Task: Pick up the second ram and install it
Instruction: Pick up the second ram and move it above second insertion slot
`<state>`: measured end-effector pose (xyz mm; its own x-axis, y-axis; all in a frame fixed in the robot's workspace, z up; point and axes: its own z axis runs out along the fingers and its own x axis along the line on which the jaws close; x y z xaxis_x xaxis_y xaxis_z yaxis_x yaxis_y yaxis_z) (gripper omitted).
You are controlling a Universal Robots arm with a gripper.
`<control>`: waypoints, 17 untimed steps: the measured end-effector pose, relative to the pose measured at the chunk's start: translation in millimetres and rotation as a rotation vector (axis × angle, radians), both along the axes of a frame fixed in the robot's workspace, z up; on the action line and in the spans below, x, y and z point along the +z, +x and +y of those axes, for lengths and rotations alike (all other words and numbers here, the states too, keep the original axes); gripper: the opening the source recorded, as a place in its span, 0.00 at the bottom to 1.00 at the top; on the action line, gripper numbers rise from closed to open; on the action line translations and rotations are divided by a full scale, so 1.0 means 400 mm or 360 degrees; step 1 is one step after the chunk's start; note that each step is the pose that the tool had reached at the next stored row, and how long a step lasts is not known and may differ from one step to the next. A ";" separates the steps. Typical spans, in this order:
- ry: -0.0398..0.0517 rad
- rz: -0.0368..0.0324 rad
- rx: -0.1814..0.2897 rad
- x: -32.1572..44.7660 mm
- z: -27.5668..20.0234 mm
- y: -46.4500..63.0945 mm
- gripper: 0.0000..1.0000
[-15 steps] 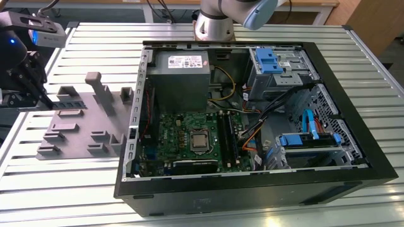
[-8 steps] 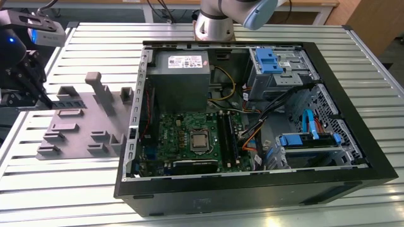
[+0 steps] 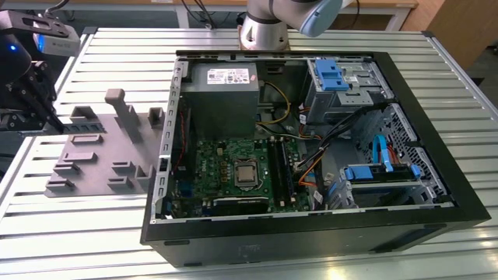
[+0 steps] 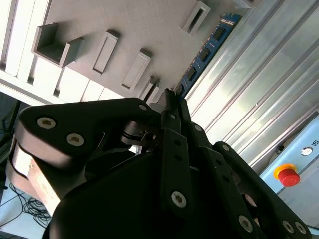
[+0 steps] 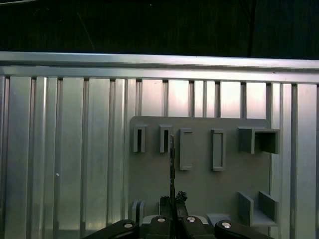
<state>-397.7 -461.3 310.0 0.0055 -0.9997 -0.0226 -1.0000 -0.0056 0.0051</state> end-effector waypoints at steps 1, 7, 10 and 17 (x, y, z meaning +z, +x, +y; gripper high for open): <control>0.0000 0.0000 0.0000 0.001 0.000 0.000 0.14; 0.0000 0.0000 0.0000 0.004 0.000 0.000 0.14; 0.0000 0.0000 0.0000 0.006 0.000 0.000 0.14; 0.0000 0.0000 0.0000 0.013 0.000 0.000 0.14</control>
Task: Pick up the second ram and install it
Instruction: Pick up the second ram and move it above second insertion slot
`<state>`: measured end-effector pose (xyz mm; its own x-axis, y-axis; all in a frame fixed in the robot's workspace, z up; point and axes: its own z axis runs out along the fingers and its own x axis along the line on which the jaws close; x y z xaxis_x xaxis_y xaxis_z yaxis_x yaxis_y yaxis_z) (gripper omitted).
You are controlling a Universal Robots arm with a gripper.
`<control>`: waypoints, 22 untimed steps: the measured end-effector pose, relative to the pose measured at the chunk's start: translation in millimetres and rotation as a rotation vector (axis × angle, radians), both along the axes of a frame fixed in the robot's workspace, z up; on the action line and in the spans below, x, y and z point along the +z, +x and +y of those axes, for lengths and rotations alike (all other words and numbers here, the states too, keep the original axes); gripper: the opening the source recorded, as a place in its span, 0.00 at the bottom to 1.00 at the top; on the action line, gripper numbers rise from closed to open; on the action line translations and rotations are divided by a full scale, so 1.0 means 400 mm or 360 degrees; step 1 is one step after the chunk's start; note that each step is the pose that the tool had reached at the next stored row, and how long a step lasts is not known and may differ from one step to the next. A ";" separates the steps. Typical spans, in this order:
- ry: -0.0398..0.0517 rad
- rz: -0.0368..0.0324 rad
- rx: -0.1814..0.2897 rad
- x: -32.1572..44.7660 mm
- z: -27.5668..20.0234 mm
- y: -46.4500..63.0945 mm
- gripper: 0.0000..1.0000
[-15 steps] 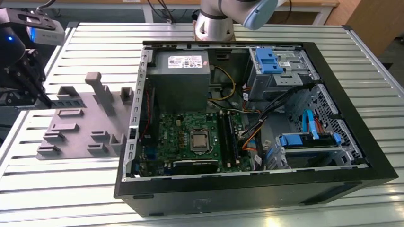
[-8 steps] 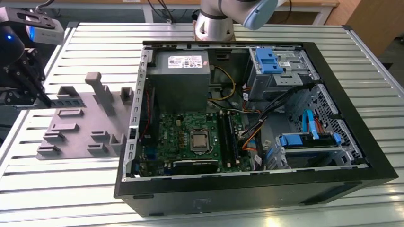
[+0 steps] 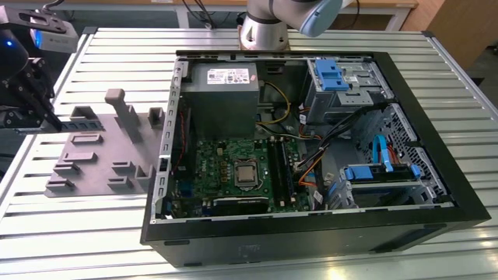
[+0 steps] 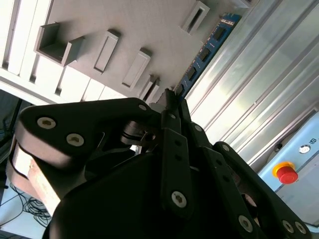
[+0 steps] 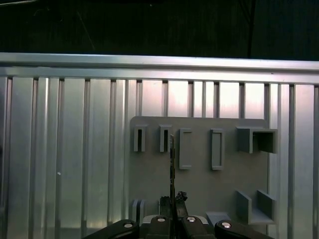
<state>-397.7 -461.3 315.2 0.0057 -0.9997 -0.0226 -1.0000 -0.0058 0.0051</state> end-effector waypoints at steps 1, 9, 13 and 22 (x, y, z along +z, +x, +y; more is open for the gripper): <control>0.0000 0.0000 0.0000 0.002 0.000 0.000 0.14; 0.0000 0.0000 0.0000 0.029 0.000 0.000 0.14; 0.0000 0.0000 0.0000 0.045 0.000 0.000 0.14; 0.0000 0.0000 0.0000 0.084 0.000 0.000 0.14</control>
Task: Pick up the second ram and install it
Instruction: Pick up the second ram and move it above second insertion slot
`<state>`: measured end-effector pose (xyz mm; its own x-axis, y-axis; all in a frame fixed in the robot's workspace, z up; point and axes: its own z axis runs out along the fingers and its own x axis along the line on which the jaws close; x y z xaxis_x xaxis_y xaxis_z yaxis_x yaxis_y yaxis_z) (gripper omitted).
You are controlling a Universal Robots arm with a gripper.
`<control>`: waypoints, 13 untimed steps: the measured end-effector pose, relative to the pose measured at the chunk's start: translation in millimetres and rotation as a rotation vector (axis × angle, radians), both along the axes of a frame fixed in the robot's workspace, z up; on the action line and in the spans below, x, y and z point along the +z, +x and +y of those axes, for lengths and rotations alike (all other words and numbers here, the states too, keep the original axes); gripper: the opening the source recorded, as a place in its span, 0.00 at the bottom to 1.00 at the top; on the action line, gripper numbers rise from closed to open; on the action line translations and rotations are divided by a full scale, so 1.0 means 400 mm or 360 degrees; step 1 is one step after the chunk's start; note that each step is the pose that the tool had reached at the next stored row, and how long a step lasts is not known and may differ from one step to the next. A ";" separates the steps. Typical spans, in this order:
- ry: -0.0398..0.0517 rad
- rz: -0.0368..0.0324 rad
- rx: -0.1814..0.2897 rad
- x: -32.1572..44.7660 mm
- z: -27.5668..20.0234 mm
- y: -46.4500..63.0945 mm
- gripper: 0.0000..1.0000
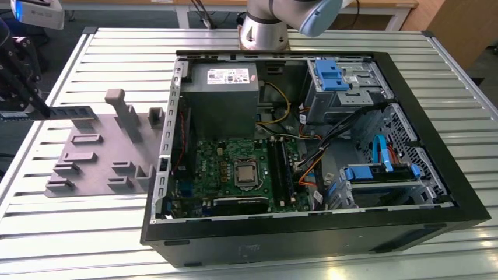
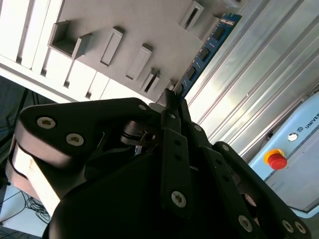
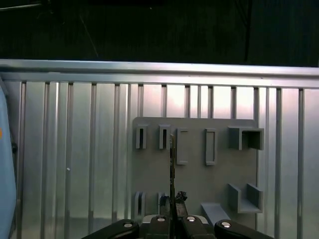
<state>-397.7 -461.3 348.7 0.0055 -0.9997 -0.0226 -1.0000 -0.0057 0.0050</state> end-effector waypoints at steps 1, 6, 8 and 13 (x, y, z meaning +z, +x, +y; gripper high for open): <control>0.0000 0.0000 0.0000 0.005 0.000 0.000 0.14; 0.0000 0.0000 0.0000 0.030 0.000 0.000 0.14; 0.0000 0.0000 0.0000 0.040 0.000 0.000 0.14; 0.0000 0.0000 0.0000 0.067 0.000 0.000 0.14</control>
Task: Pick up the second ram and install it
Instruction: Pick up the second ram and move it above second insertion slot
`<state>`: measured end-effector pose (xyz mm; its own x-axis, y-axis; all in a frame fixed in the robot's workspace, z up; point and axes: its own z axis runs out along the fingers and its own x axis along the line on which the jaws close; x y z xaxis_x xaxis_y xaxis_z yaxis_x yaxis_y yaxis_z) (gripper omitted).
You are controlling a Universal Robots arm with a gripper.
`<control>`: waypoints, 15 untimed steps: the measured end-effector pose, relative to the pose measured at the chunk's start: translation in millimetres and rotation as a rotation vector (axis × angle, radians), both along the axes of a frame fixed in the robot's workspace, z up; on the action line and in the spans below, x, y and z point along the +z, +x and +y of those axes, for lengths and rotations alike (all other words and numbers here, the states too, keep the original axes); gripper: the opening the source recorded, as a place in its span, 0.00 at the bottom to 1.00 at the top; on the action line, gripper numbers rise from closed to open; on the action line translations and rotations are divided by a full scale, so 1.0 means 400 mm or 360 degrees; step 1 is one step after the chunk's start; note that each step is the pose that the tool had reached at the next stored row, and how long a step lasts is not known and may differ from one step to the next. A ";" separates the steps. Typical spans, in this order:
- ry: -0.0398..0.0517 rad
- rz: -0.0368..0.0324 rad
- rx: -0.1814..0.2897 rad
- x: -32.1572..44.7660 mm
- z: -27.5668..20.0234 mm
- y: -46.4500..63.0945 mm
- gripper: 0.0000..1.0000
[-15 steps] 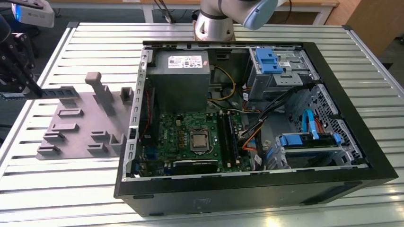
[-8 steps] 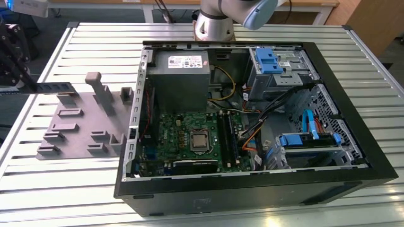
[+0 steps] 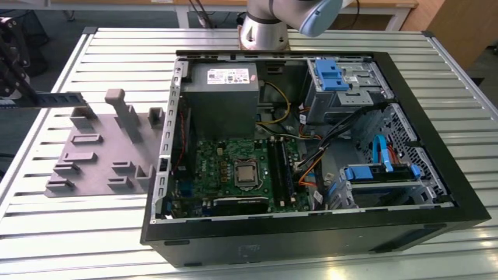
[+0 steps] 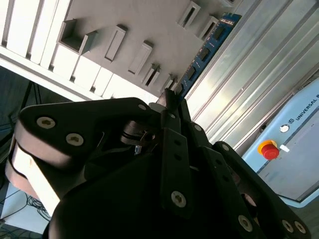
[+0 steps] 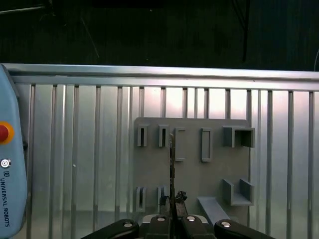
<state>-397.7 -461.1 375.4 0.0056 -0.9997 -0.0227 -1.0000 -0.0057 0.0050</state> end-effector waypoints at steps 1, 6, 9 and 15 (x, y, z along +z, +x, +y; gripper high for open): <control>0.0000 0.0000 0.0000 0.005 0.000 0.000 0.14; 0.0000 0.0000 0.0000 0.031 0.000 0.000 0.14; 0.0000 0.0000 0.0000 0.039 0.000 0.000 0.14; 0.0000 0.0000 0.0000 0.040 0.000 0.000 0.14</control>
<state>-397.7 -461.1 391.3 0.0055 -0.9997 -0.0226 -1.0000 -0.0056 0.0050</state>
